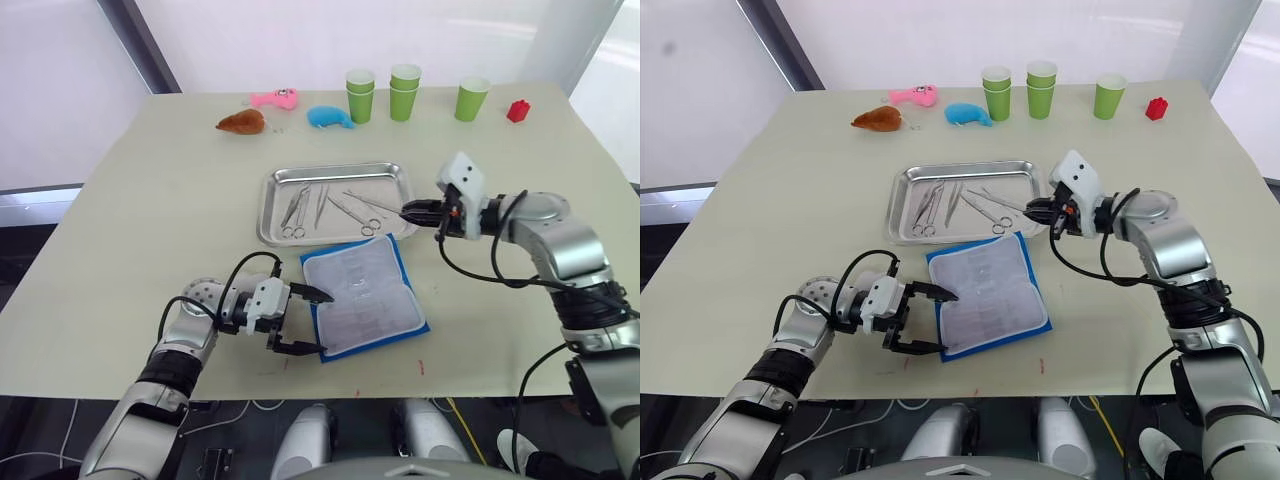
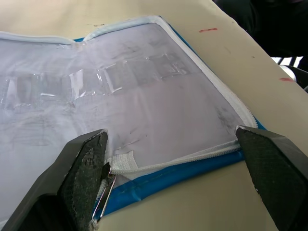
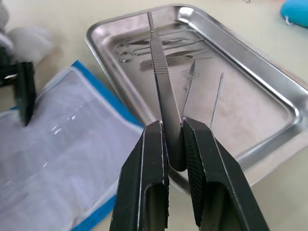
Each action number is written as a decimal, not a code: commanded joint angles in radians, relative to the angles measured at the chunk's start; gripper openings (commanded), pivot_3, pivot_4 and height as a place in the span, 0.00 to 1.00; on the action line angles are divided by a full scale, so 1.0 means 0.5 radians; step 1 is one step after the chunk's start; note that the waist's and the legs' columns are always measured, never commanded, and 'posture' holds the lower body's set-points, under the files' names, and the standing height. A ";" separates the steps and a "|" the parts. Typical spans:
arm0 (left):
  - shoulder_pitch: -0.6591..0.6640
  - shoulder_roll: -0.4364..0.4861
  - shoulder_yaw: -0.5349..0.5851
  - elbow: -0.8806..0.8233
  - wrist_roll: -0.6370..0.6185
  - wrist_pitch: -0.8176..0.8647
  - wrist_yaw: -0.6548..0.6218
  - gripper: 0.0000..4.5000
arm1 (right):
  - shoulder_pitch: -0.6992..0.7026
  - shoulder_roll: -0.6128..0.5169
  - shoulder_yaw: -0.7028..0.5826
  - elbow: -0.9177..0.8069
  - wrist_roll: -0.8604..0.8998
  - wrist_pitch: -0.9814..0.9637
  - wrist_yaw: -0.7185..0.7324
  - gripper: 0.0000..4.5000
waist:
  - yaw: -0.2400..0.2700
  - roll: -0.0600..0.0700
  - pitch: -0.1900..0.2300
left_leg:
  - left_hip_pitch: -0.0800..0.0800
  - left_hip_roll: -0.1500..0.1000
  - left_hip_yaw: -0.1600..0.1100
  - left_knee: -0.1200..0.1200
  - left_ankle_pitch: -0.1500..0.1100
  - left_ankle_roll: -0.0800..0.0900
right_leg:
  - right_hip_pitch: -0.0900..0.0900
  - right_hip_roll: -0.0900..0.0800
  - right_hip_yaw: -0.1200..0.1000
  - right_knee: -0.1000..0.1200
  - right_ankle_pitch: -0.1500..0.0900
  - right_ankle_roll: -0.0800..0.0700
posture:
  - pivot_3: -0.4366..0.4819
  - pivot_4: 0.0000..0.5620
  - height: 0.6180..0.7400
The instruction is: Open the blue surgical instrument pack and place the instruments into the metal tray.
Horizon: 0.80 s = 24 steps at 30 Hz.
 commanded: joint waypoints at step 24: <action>0.193 0.027 -0.087 0.121 0.187 0.063 0.025 1.00 | -0.709 0.662 -0.073 1.550 -0.448 -0.443 -0.821 0.01 | -0.005 0.004 -0.003 | 0.001 0.000 0.004 0.000 0.000 0.000 | -0.002 0.001 0.013 0.003 0.001 0.000 | 0.48 0.27 1.00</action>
